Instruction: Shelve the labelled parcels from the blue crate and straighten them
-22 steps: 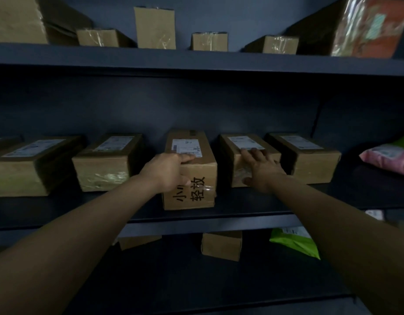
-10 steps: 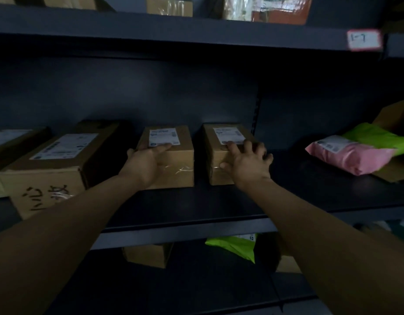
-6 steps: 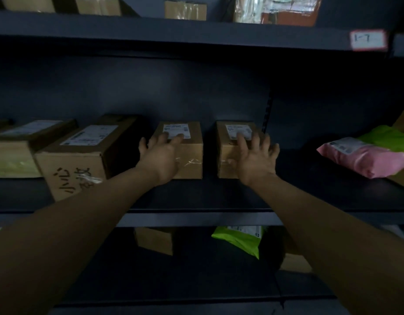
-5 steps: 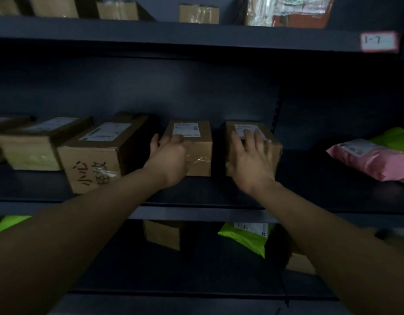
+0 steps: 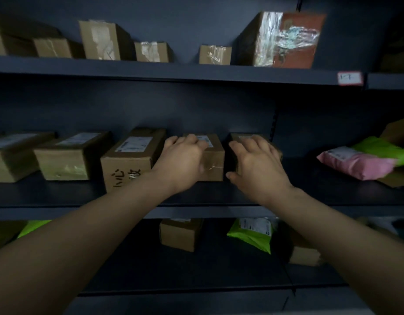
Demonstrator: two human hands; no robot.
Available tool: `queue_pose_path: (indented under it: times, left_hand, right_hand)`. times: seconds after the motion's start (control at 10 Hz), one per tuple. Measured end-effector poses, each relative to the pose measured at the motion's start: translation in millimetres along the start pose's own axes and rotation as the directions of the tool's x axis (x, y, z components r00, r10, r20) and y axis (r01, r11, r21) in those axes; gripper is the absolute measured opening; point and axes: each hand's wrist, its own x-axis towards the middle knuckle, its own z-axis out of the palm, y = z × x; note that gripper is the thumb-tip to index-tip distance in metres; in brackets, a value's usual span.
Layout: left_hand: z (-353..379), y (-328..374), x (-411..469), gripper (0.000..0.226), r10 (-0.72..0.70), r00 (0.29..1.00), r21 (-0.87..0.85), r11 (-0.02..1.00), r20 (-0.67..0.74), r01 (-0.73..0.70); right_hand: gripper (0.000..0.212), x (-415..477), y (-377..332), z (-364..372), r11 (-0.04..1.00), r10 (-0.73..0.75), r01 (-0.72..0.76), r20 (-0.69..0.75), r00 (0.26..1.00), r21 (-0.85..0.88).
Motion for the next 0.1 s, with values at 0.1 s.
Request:
queue_pose_path:
  times: [0.1]
  left_hand:
    - [-25.1, -17.0, -10.2, 0.05, 0.05, 0.998, 0.046, 0.998, -0.026, -0.049]
  right_hand:
    - [0.073, 4.4, -30.0, -13.5, 0.999, -0.004, 0.004, 0.007, 1.0, -0.05]
